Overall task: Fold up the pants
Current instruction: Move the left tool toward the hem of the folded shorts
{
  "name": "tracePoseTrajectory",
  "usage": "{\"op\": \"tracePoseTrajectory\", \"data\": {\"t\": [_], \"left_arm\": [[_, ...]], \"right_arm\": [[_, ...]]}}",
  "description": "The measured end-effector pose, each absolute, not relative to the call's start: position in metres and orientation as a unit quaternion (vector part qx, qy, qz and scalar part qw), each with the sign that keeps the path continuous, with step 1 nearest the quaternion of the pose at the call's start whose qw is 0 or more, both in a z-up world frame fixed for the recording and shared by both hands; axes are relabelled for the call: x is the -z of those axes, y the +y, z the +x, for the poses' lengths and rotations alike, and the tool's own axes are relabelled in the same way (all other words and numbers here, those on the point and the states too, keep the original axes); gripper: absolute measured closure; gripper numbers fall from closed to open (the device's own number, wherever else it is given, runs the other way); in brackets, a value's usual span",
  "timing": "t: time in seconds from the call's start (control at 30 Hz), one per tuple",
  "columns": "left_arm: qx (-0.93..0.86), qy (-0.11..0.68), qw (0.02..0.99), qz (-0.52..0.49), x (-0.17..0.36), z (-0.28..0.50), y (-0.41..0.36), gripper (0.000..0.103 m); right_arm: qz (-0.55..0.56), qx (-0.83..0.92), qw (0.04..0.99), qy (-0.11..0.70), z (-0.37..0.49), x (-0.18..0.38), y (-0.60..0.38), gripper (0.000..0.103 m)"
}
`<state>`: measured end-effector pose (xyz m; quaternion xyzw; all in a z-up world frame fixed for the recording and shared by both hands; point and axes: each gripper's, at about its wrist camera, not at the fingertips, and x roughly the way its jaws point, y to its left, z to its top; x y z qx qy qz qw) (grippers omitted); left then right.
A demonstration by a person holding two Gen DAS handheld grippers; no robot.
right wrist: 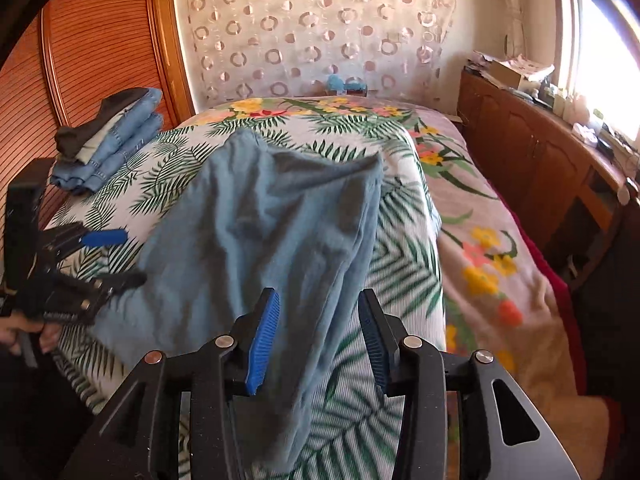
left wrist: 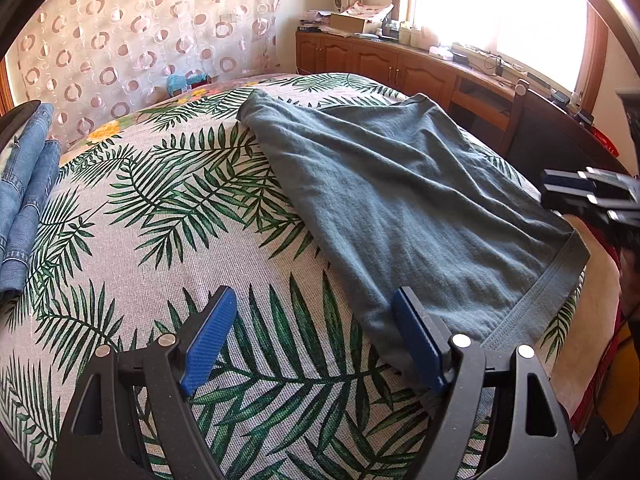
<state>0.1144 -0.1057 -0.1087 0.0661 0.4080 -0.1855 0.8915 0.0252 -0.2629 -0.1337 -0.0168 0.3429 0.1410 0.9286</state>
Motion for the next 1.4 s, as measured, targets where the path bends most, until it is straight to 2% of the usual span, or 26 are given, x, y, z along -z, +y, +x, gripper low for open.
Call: {"op": "tracePoseTrajectory", "data": {"t": [0.33, 0.5, 0.67, 1.13, 1.27, 1.4], "left_arm": [[0.192, 0.409, 0.89, 0.061, 0.099, 0.104, -0.098, 0.024], [0.226, 0.411, 0.883, 0.022, 0.085, 0.084, -0.091, 0.037], [0.25, 0.419, 0.872, 0.04, 0.085, 0.066, -0.106, 0.051], [0.263, 0.434, 0.862, 0.022, 0.101, 0.055, -0.115, 0.053], [0.268, 0.432, 0.861, 0.01, 0.101, 0.055, -0.114, 0.073], [0.272, 0.424, 0.863, 0.015, 0.097, 0.053, -0.115, 0.079]], "right_arm": [[0.011, -0.135, 0.928, 0.348, -0.006, 0.14, -0.273, 0.06], [0.011, -0.135, 0.927, 0.349, -0.01, 0.142, -0.27, 0.06], [0.014, -0.141, 0.927, 0.347, -0.015, 0.143, -0.267, 0.06], [0.0, -0.139, 0.928, 0.345, -0.023, 0.149, -0.259, 0.06], [0.007, -0.132, 0.93, 0.344, -0.023, 0.15, -0.262, 0.06], [0.012, -0.13, 0.933, 0.336, -0.026, 0.146, -0.263, 0.06]]}}
